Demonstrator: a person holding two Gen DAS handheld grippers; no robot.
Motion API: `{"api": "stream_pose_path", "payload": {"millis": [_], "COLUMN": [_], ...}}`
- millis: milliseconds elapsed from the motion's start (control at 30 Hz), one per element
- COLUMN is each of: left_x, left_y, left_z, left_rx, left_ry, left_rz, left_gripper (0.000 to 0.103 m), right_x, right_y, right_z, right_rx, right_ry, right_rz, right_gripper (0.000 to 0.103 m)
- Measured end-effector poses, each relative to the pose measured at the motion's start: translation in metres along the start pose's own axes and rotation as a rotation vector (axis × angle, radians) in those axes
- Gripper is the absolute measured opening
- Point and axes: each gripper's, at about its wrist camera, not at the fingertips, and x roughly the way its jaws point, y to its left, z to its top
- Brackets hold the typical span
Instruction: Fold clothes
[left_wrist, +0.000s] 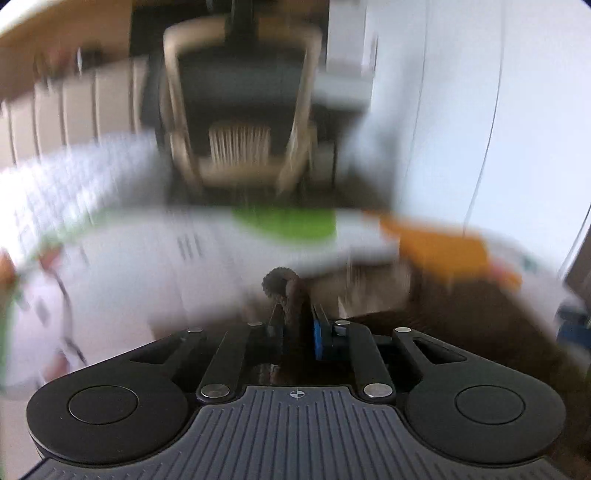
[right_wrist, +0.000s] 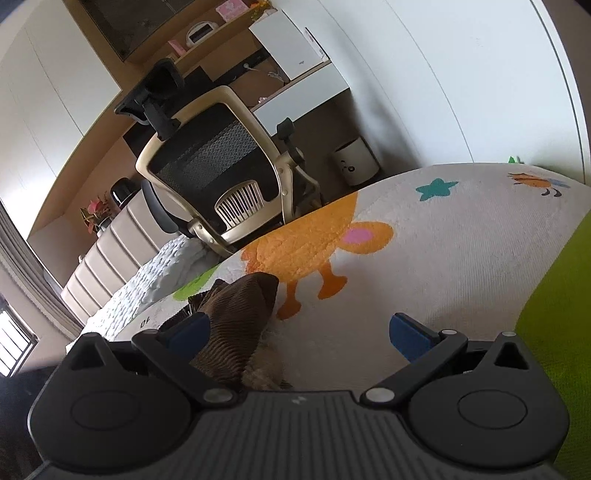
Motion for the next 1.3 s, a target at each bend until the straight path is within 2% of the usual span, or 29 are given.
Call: {"api": "stream_pose_path", "payload": {"millis": [67,133,267,333,400,467,533,633,667,733,767,800,867,933,1033,1067,1100,1133,1167,1300], "left_x": [-0.018,-0.014,0.018,0.02,0.012,0.003,-0.004,-0.013,-0.017,-0.028,-0.032,-0.031,-0.026,-0.014,0.002,0.006,0.01,0.014,0.018,0.019], "left_y": [0.006,0.011,0.032,0.043,0.049,0.048,0.047,0.048,0.05,0.057,0.061,0.063,0.063,0.057,0.047,0.044,0.041,0.038,0.035,0.029], "left_z": [0.018,0.019,-0.009,-0.018,-0.017,-0.014,-0.014,-0.014,-0.015,-0.021,-0.023,-0.025,-0.03,-0.031,-0.029,-0.027,-0.025,-0.023,-0.021,-0.007], "left_rx": [0.019,0.048,0.002,-0.044,-0.045,-0.023,-0.022,-0.031,-0.05,-0.121,-0.163,-0.203,-0.268,-0.285,-0.285,-0.284,-0.283,-0.282,-0.281,-0.296], "left_ry": [-0.131,-0.153,0.041,0.096,0.091,0.077,0.073,0.07,0.079,0.115,0.135,0.157,0.198,0.213,0.219,0.22,0.22,0.221,0.222,0.199], "left_rz": [0.039,0.121,0.17,0.165,0.163,0.16,0.132,0.082,0.036,-0.11,-0.173,-0.205,-0.227,-0.205,-0.173,-0.171,-0.168,-0.165,-0.162,-0.18], "left_gripper": [0.014,0.011,0.019,0.024,0.05,0.058,0.063,0.071,0.076,0.083,0.085,0.085,0.085,0.085,0.082,0.071,0.034,0.017,0.013,0.012], "right_x": [0.001,0.002,0.003,0.003,-0.002,-0.006,-0.009,-0.006,-0.005,-0.003,-0.002,-0.001,0.002,0.003,-0.001,-0.002,-0.003,-0.003,0.0,0.018], "right_y": [0.002,0.004,0.009,0.019,0.043,0.074,0.106,0.14,0.151,0.156,0.153,0.151,0.144,0.141,0.147,0.152,0.156,0.162,0.169,0.196], "right_z": [0.0,0.0,0.002,0.008,0.016,0.019,0.018,-0.004,-0.011,-0.017,-0.016,-0.014,-0.009,-0.008,-0.016,-0.02,-0.024,-0.028,-0.033,-0.055], "right_rx": [-0.013,-0.026,-0.054,-0.111,-0.252,-0.415,-0.585,-0.788,-0.856,-0.877,-0.857,-0.836,-0.806,-0.808,-0.876,-0.905,-0.934,-0.965,-0.997,-1.114], "right_ry": [0.003,0.006,0.013,0.016,-0.009,-0.028,-0.036,-0.031,-0.029,-0.031,-0.035,-0.039,-0.024,-0.007,0.003,0.008,0.012,0.023,0.033,0.036], "right_rz": [-0.003,-0.006,-0.029,-0.052,-0.032,0.006,0.052,0.099,0.115,0.118,0.115,0.112,0.1,0.092,0.119,0.139,0.159,0.182,0.2,0.236], "right_gripper": [0.103,0.103,0.103,0.103,0.103,0.103,0.103,0.103,0.103,0.103,0.1,0.094,0.087,0.084,0.084,0.084,0.084,0.084,0.084,0.084]}}
